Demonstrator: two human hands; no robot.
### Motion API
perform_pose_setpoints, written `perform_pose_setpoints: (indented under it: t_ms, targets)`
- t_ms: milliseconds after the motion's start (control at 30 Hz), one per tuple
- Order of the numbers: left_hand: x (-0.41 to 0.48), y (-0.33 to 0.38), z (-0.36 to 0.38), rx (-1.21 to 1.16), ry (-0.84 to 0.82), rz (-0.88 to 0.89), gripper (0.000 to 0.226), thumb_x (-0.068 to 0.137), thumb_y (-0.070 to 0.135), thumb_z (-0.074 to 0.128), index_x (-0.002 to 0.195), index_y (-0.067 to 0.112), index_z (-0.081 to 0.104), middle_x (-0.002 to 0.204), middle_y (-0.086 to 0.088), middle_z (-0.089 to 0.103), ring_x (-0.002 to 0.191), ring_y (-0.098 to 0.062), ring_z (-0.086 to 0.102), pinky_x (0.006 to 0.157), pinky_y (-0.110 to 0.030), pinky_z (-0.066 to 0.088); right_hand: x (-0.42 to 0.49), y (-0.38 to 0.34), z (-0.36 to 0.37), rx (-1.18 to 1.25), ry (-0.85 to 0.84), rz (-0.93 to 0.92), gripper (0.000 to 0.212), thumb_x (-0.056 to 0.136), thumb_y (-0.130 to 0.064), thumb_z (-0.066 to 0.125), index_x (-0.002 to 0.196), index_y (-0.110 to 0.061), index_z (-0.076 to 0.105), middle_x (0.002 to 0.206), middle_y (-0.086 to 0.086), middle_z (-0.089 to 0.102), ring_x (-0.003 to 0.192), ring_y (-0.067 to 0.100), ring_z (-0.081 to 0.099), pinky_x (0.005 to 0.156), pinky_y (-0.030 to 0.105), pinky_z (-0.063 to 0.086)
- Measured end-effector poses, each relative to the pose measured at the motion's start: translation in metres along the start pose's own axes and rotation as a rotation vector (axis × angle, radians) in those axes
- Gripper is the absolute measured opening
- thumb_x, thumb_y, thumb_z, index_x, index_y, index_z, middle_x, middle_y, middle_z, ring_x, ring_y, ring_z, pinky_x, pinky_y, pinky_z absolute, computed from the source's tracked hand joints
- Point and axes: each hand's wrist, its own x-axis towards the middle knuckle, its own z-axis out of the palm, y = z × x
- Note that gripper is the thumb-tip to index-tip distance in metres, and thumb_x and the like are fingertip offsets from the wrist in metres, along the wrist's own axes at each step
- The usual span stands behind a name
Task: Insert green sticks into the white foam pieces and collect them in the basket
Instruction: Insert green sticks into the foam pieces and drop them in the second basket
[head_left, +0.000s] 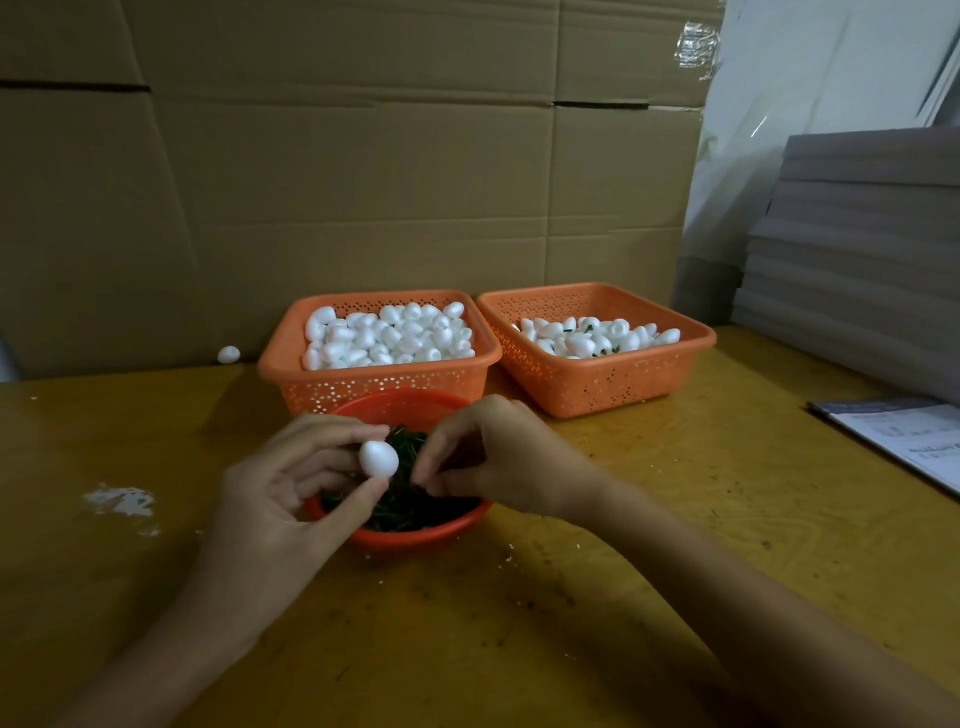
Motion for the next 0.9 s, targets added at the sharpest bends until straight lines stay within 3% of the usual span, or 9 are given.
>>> perform_pose_setpoints:
  t_ms: [100, 167, 267, 433, 600, 667, 767, 900]
  targets:
    - [-0.003, -0.002, -0.001, -0.050, 0.005, -0.055, 0.042, 0.083, 0.013, 0.082, 0.119, 0.033, 0.075, 0.121, 0.001, 0.076, 0.103, -0.023, 0.076, 0.083, -0.032, 0.062, -0.001, 0.003, -0.003, 0.179, 0.041, 0.046, 0.024, 0.089, 0.003, 0.076, 0.107, -0.013, 0.078, 0.104, 0.000, 0.080, 0.102, 0.006, 0.074, 0.099, 0.030, 0.058]
    - [-0.003, -0.001, -0.001, -0.074, 0.019, -0.076, 0.039, 0.085, 0.015, 0.084, 0.119, 0.031, 0.075, 0.120, 0.001, 0.077, 0.102, -0.023, 0.077, 0.080, -0.030, 0.063, -0.002, 0.005, -0.005, 0.317, 0.049, 0.075, 0.032, 0.091, 0.009, 0.071, 0.115, -0.012, 0.075, 0.109, 0.003, 0.079, 0.108, 0.009, 0.073, 0.101, 0.031, 0.058]
    - [-0.003, 0.002, 0.000, -0.090, 0.024, -0.094, 0.036, 0.083, 0.018, 0.081, 0.116, 0.031, 0.075, 0.117, 0.000, 0.078, 0.099, -0.023, 0.078, 0.077, -0.032, 0.063, -0.003, 0.008, -0.007, 0.566, 0.097, 0.119, 0.033, 0.089, 0.013, 0.070, 0.112, -0.010, 0.074, 0.108, 0.009, 0.080, 0.108, 0.017, 0.075, 0.095, 0.029, 0.060]
    - [-0.004, 0.004, 0.001, -0.043, -0.008, -0.089, 0.038, 0.080, 0.020, 0.085, 0.113, 0.035, 0.076, 0.114, 0.003, 0.079, 0.102, -0.018, 0.077, 0.086, -0.033, 0.062, -0.002, 0.013, -0.012, 0.808, 0.156, 0.166, 0.029, 0.083, 0.010, 0.077, 0.106, -0.009, 0.076, 0.105, 0.014, 0.080, 0.103, 0.021, 0.077, 0.088, 0.025, 0.059]
    - [-0.004, 0.006, 0.001, -0.059, -0.016, -0.124, 0.031, 0.082, 0.035, 0.087, 0.111, 0.038, 0.076, 0.110, 0.002, 0.080, 0.099, -0.017, 0.077, 0.086, -0.031, 0.062, 0.000, 0.016, -0.013, 1.065, 0.162, 0.232, 0.037, 0.080, 0.000, 0.080, 0.116, -0.006, 0.074, 0.115, 0.021, 0.076, 0.106, 0.028, 0.076, 0.080, 0.024, 0.062]
    - [-0.004, 0.008, 0.001, -0.058, -0.025, -0.132, 0.031, 0.081, 0.047, 0.081, 0.111, 0.040, 0.075, 0.107, 0.001, 0.080, 0.091, -0.016, 0.078, 0.079, -0.024, 0.061, 0.000, 0.018, -0.015, 1.115, 0.140, 0.245, 0.040, 0.083, 0.002, 0.079, 0.122, -0.005, 0.072, 0.119, 0.022, 0.075, 0.108, 0.031, 0.075, 0.081, 0.024, 0.062]
    - [-0.004, 0.009, 0.002, -0.080, -0.045, -0.138, 0.027, 0.085, 0.048, 0.073, 0.110, 0.038, 0.071, 0.099, -0.003, 0.081, 0.078, -0.018, 0.076, 0.068, -0.020, 0.057, 0.000, 0.021, -0.015, 1.083, 0.124, 0.243, 0.044, 0.083, 0.006, 0.079, 0.124, -0.009, 0.073, 0.116, 0.015, 0.076, 0.110, 0.030, 0.075, 0.086, 0.026, 0.062]
    - [-0.004, 0.010, 0.002, -0.092, -0.044, -0.154, 0.029, 0.085, 0.046, 0.072, 0.110, 0.034, 0.066, 0.103, -0.004, 0.081, 0.078, -0.020, 0.075, 0.068, -0.021, 0.056, 0.000, 0.022, -0.015, 1.002, 0.111, 0.222, 0.047, 0.079, 0.008, 0.081, 0.119, -0.016, 0.076, 0.103, 0.004, 0.076, 0.108, 0.023, 0.074, 0.109, 0.037, 0.053]
